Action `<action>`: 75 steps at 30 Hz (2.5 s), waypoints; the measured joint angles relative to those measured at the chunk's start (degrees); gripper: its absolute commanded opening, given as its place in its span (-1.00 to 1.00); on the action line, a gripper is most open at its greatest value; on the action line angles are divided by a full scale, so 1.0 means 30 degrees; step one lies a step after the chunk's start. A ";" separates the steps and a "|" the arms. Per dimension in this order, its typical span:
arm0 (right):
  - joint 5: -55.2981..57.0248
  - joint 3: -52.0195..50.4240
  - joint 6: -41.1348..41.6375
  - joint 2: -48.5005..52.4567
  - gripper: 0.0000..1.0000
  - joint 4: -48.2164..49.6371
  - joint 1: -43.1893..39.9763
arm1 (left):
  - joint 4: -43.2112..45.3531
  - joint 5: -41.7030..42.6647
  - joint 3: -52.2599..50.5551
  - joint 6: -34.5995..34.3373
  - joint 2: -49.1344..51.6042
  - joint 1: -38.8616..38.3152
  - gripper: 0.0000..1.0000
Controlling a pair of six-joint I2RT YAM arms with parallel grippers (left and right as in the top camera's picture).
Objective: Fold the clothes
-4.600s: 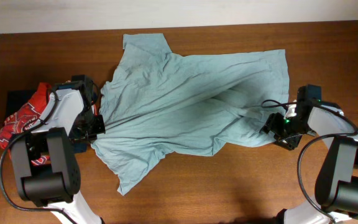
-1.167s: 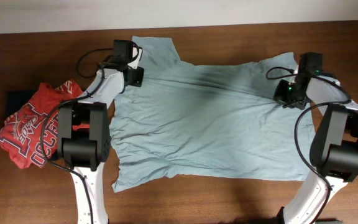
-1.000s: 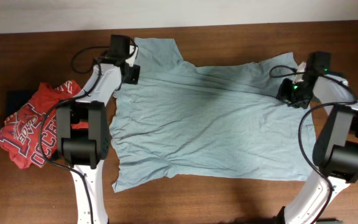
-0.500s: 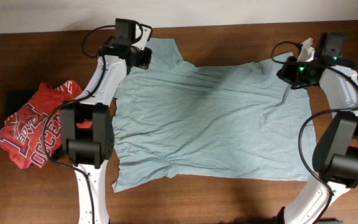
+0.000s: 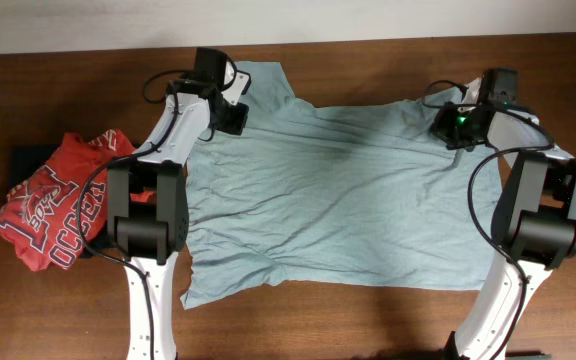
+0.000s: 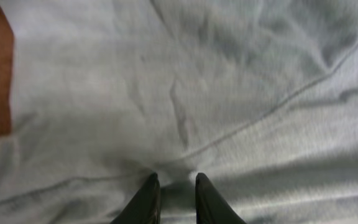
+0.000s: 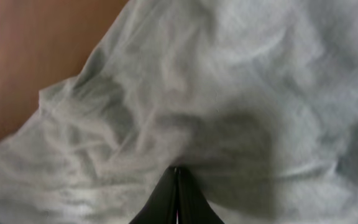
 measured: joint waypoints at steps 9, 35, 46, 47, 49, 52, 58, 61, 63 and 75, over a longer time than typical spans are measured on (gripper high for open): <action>-0.0102 0.0219 0.2426 0.1428 -0.92 0.5413 0.0000 | -0.2557 0.0066 0.1435 0.0087 0.0007 -0.0095 -0.14; -0.1676 0.6033 -0.5348 -0.8670 -0.42 -1.5169 -0.0984 | -0.7963 0.0481 0.4473 0.1676 0.0007 -0.1297 -0.37; 0.0386 0.6069 -0.5253 -1.3100 -0.31 -1.8848 -0.0124 | -1.2582 -0.2186 0.4721 0.1304 -0.3067 -0.1304 -0.24; 0.0488 0.6069 -0.5253 -1.3267 -0.29 -1.9292 -0.0124 | -1.2968 -0.2579 0.4758 0.1129 -0.4058 -0.1297 -0.24; 0.0612 0.6084 -0.5187 -1.3486 -0.25 -2.0174 -0.0124 | -1.3770 -0.3067 0.4976 0.0823 -0.5923 -0.1297 -0.22; 0.0794 0.6084 -0.5158 -1.3522 -0.22 -2.1405 -0.0124 | -1.5103 -0.3599 0.5486 0.0204 -0.8415 -0.1282 -0.22; 0.1078 0.6084 -0.5166 -1.3515 -0.20 -2.3380 -0.0124 | -1.8163 -0.4532 0.5785 -0.1443 -1.0142 -0.1246 -0.23; 0.1282 0.6062 -0.5173 -1.3522 -0.15 -2.3933 -0.0124 | -1.8433 -0.5158 0.5093 -0.2346 -1.0105 -0.1246 -0.23; 0.1355 0.5894 -0.5129 -1.3529 -0.14 -2.3933 -0.0124 | -1.8411 -0.5595 0.4342 -0.2841 -1.0185 -0.1246 -0.23; 0.1457 -0.0699 -0.4845 -1.3733 -0.05 -2.1697 0.0022 | -1.2094 -0.4809 -0.6892 -0.4452 -1.2291 -0.1231 -0.14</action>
